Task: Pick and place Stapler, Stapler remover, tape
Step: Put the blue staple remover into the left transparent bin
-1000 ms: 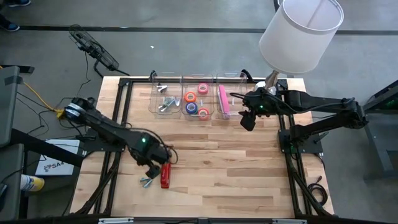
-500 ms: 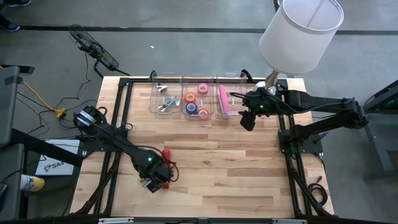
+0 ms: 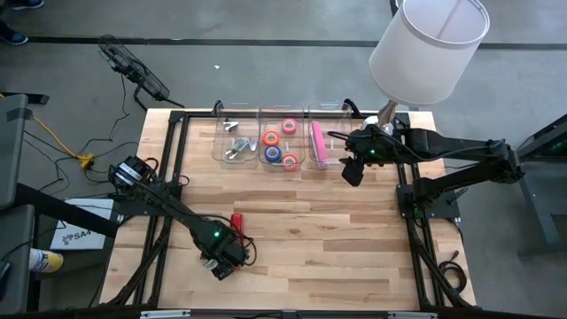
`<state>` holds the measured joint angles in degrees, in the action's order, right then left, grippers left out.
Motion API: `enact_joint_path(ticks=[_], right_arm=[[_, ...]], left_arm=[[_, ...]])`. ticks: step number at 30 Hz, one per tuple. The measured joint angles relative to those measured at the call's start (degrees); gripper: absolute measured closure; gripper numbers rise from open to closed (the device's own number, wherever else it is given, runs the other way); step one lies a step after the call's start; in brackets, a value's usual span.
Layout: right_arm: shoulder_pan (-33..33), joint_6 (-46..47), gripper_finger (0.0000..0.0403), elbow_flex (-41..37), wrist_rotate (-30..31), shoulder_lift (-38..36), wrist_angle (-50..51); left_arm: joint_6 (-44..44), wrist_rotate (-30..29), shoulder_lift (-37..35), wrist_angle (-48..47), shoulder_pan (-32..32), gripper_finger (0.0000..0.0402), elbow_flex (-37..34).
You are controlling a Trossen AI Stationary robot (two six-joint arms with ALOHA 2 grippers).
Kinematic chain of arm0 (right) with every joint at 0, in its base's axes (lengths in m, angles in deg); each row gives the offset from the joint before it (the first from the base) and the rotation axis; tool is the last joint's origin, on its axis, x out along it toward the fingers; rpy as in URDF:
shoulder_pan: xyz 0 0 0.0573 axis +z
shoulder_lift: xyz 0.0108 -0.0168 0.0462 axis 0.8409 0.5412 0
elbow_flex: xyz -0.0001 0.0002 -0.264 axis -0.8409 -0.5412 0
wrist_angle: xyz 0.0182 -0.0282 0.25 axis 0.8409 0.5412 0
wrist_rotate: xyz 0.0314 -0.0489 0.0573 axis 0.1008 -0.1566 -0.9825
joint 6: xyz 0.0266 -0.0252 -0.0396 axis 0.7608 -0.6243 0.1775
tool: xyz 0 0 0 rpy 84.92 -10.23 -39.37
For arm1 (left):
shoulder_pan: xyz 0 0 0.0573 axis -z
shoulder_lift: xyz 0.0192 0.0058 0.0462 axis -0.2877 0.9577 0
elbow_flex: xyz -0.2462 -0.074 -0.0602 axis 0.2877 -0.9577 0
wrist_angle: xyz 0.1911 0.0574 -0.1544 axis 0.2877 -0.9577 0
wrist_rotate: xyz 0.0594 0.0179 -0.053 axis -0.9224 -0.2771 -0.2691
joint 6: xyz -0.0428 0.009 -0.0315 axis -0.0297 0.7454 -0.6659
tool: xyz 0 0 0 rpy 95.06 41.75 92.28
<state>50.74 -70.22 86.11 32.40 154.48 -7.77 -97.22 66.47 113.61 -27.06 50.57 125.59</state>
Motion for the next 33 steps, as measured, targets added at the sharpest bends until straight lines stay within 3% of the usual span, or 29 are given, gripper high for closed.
enact_joint_path(ticks=[33], right_arm=[[0.01,-0.44,0.0214,0.0,0.22,0.0,-0.31]], left_arm=[[2.16,1.11,3.42,-1.42,1.84,0.0035,0.2]])
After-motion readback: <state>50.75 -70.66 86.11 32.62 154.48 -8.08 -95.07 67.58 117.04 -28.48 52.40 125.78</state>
